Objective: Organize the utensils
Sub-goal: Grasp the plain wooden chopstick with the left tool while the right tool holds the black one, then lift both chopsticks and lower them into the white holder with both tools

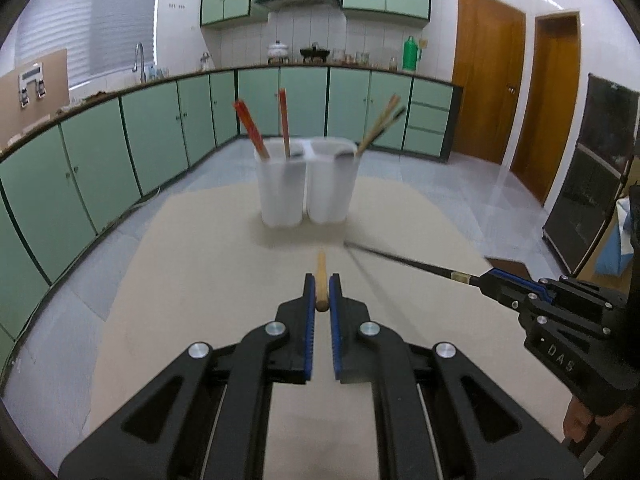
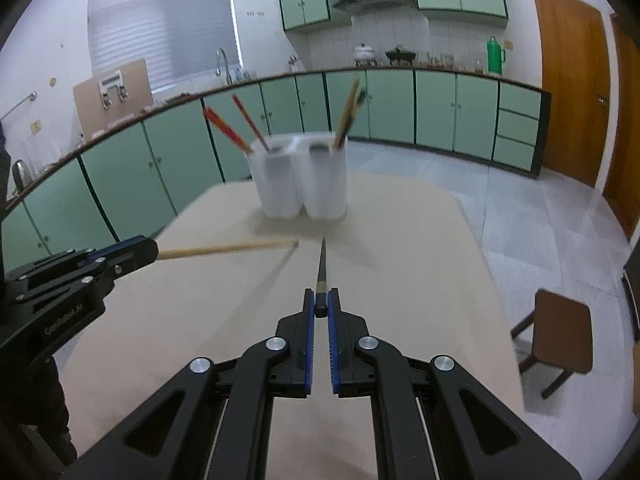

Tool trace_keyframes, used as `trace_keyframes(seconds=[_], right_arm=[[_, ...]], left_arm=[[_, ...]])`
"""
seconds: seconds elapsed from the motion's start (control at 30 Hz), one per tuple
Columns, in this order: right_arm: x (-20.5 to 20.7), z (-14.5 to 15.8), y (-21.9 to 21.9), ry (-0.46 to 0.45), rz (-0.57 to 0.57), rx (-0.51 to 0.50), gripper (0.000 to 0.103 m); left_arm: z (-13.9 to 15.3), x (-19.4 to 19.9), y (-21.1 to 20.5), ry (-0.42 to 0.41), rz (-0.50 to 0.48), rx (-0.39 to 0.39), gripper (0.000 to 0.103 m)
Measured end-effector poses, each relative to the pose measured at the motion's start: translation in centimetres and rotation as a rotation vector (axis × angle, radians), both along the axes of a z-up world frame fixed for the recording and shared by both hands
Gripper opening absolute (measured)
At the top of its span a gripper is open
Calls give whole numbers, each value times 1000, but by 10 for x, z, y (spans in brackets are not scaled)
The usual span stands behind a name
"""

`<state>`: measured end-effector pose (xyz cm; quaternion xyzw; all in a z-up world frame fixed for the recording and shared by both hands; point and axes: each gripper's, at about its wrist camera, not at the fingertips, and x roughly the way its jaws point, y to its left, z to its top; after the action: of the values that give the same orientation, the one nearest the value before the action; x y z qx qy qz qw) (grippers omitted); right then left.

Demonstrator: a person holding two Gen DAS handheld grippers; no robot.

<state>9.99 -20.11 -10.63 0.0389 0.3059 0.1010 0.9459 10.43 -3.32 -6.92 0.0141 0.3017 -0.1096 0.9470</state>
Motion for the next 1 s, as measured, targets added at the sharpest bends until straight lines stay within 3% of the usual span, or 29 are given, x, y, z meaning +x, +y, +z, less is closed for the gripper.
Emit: trace_keyframes(seconds=[0.37,1.0], right_arm=[[12,67,-1,-111,76,10,6],[31,133,3,-137,203,83,6]], left_arm=[[50,6,8,-96,-26,-27,6],[102,9,6,-189,-131,-74,6]])
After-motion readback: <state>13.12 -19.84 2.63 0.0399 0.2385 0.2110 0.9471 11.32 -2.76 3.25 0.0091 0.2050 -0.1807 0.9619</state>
